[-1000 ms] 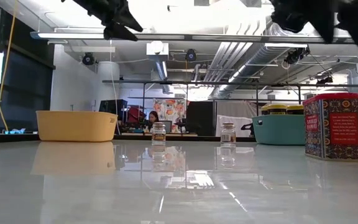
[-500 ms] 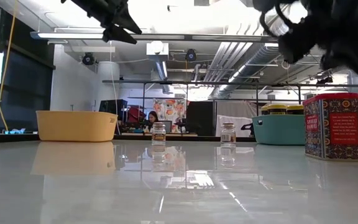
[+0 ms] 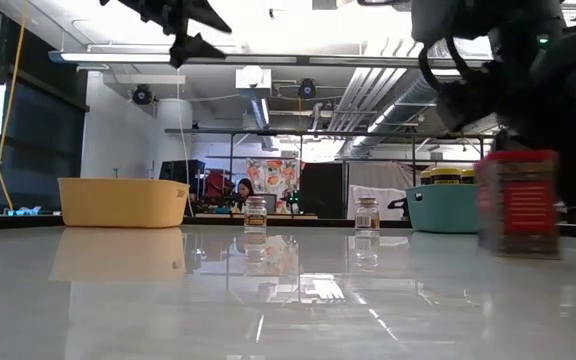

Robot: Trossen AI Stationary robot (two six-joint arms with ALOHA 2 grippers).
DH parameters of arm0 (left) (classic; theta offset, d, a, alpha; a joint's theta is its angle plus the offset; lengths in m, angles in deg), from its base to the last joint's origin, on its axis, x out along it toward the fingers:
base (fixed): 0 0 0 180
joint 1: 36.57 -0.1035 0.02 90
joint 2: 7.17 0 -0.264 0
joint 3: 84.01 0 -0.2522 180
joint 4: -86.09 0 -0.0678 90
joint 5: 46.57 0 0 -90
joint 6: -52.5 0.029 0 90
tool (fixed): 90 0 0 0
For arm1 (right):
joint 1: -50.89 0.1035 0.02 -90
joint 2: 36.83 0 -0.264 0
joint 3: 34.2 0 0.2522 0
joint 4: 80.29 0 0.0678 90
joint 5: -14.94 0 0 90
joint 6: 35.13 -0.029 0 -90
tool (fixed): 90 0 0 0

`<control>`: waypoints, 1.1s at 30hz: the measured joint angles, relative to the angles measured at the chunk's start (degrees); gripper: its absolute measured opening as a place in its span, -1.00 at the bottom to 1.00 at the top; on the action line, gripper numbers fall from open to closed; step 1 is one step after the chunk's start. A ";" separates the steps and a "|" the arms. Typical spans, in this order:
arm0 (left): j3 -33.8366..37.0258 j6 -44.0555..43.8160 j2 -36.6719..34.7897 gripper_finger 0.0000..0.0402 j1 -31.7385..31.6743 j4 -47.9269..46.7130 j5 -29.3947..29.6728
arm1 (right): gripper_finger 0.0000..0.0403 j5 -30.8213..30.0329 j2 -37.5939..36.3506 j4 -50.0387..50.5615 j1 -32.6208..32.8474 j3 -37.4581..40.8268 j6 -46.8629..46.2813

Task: Sort spices by type
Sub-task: Put the right red seasoning can into the yellow bin

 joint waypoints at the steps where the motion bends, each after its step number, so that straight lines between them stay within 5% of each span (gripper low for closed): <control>1: 0.00 0.03 0.00 0.22 0.69 -0.27 -2.41 | -0.99 -0.38 0.00 -1.77 -0.02 -0.02 0.37; 4: 0.00 0.83 0.00 0.22 3.07 -3.05 -6.98 | -0.99 -2.11 0.00 -5.70 -0.48 -0.02 1.45; 12: 4.52 -0.05 -0.13 0.22 10.16 -4.12 -7.55 | -1.00 -6.21 0.00 -11.90 -4.84 -0.02 7.99; 23: 18.94 -10.11 -2.80 0.22 15.04 6.72 -7.50 | -1.00 -1.54 1.62 -23.26 -11.28 -0.04 16.49; 33: 21.79 -13.94 -10.64 0.22 15.30 6.71 -4.28 | -1.00 -0.01 11.73 -28.93 -14.42 -7.43 23.51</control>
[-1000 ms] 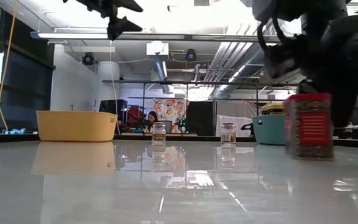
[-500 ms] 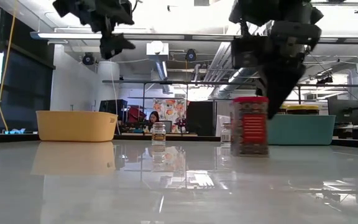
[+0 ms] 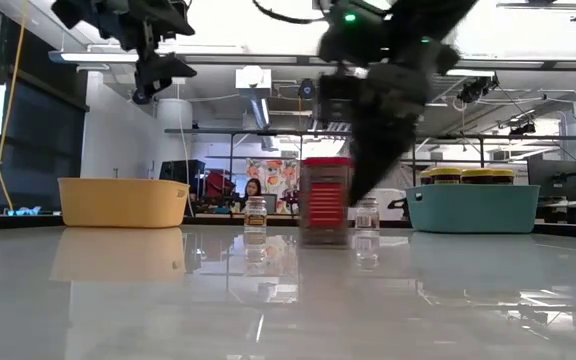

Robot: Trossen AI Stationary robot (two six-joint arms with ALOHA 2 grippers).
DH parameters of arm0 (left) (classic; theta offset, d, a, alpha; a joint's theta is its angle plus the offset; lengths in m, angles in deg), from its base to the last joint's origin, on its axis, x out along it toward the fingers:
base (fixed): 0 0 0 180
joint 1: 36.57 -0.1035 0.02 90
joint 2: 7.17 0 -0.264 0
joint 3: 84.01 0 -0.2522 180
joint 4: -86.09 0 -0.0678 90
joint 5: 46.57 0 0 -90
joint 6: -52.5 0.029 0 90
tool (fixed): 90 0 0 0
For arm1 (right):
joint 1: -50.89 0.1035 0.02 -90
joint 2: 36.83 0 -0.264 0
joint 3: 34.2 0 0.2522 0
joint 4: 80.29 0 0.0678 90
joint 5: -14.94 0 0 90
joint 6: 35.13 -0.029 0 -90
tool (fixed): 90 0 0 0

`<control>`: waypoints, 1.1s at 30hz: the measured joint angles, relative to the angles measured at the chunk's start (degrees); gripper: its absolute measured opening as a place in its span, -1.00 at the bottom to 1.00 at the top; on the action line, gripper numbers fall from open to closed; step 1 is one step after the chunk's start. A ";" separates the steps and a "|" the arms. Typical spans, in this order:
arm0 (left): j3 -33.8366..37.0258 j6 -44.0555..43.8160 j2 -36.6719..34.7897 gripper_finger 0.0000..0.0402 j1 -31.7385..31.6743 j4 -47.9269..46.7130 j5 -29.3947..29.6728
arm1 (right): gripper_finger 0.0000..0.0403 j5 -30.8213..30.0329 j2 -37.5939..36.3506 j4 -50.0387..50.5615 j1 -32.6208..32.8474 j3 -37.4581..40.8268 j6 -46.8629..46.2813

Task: Sort spices by type
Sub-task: Put the right red seasoning can into the yellow bin

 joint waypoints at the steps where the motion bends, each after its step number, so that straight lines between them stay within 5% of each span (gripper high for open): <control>1: 0.00 -0.12 -0.68 0.22 0.04 -0.13 0.35 | -1.00 0.09 1.32 -0.10 -0.19 -1.67 1.03; 14: 0.00 -0.77 -4.87 0.22 3.43 -10.95 4.42 | -1.00 3.09 18.44 0.99 -2.37 -25.86 14.29; 21: 0.00 -0.65 -4.87 0.22 5.21 -13.92 6.30 | -1.00 5.51 22.93 2.63 -3.65 -32.04 18.04; 26: 0.02 -1.33 -5.82 0.22 6.79 -17.25 8.29 | -1.00 8.99 22.96 13.49 -4.20 -34.71 18.10; 33: 2.75 -20.94 -2.60 0.22 12.50 -13.09 16.33 | -1.00 11.65 19.58 28.81 -5.75 -32.82 22.16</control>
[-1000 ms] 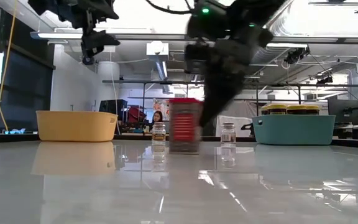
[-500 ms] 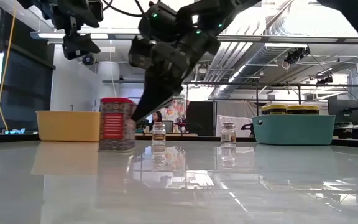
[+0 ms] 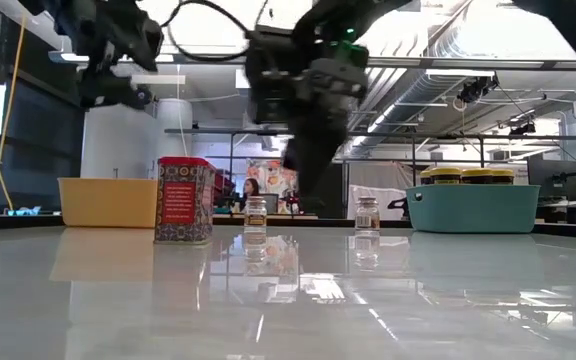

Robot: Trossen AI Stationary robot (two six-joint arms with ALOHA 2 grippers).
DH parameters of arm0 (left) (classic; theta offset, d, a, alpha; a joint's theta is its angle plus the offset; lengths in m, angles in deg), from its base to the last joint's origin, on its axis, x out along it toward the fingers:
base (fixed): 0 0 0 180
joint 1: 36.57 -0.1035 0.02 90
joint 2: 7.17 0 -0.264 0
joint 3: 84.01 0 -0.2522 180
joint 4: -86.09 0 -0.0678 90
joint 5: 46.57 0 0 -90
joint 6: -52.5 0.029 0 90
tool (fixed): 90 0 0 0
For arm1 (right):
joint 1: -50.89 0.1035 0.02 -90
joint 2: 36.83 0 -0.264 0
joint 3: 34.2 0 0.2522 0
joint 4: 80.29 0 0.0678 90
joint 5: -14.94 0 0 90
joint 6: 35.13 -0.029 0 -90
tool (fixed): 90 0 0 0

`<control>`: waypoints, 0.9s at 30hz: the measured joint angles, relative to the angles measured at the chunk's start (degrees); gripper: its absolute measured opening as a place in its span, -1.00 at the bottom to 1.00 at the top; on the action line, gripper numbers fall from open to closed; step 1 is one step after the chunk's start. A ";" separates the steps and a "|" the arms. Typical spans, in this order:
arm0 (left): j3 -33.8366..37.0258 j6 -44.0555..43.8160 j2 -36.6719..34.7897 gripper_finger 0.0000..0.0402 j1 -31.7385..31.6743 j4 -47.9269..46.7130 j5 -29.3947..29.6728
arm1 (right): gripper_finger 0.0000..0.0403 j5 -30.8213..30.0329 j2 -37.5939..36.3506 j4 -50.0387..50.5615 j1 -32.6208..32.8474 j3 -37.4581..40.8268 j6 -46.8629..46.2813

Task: Sort spices by type
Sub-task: Put the right red seasoning can into the yellow bin

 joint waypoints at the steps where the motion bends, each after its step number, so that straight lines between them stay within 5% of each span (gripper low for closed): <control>1: 0.00 -3.10 1.15 0.22 0.87 -0.16 0.84 | -1.00 -0.14 -1.51 0.28 -0.47 1.68 0.15; 10: -7.73 -22.03 14.78 0.22 10.52 2.60 8.74 | -1.00 -8.40 -22.26 -6.71 -7.21 24.39 -10.80; 17: -20.29 -31.85 29.08 0.22 13.49 -13.70 20.48 | -1.00 -10.97 -36.63 -13.64 -9.91 38.79 -18.34; 23: -25.42 -37.36 37.64 0.22 15.13 -8.80 20.97 | -1.00 -11.45 -42.83 -16.62 -9.94 45.83 -18.76; 27: -27.09 -42.62 41.30 0.22 16.20 -13.60 21.25 | -1.00 -11.43 -43.87 -16.82 -9.69 48.22 -18.81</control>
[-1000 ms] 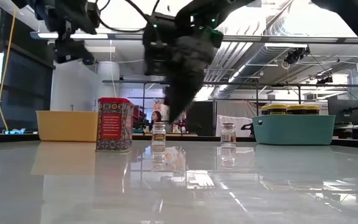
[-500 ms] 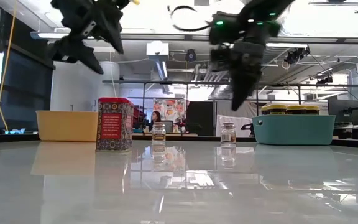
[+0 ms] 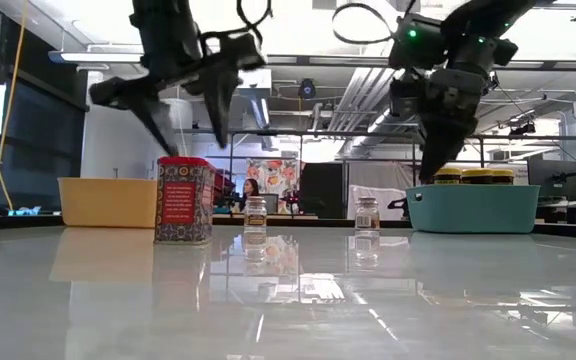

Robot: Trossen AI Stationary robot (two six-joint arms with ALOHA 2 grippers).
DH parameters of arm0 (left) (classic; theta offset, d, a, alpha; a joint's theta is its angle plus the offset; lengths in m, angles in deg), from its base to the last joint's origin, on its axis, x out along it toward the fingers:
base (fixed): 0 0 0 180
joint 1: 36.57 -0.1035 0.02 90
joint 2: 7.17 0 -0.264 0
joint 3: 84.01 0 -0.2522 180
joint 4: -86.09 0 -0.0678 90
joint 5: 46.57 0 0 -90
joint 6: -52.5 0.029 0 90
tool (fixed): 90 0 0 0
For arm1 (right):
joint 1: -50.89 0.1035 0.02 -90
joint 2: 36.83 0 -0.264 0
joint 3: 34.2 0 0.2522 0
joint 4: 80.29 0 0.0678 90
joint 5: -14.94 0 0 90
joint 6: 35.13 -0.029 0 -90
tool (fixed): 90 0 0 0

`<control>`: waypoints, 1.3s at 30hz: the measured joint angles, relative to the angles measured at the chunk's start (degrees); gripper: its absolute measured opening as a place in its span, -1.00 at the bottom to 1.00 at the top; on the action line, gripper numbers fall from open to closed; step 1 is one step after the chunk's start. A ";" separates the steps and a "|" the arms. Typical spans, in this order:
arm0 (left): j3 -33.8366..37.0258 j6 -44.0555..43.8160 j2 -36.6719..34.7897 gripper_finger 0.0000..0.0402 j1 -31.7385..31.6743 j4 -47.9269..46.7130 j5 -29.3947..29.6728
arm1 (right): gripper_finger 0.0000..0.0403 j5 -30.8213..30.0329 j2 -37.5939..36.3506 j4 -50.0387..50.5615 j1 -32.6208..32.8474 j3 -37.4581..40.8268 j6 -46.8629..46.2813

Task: Sort spices by type
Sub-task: Put the right red seasoning can into the yellow bin

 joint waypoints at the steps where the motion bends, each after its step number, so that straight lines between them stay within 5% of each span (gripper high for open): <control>1: -0.21 -1.08 0.39 0.22 0.47 -0.63 0.55 | -1.00 0.02 0.00 -0.11 0.08 0.27 -0.01; 24: -3.10 -25.43 2.19 0.22 8.61 -10.93 8.10 | -1.00 1.12 0.15 -3.00 0.74 1.21 3.66; 39: -3.05 -23.78 4.57 0.22 6.31 -8.35 9.59 | -1.00 1.14 0.17 -4.46 0.74 1.21 3.42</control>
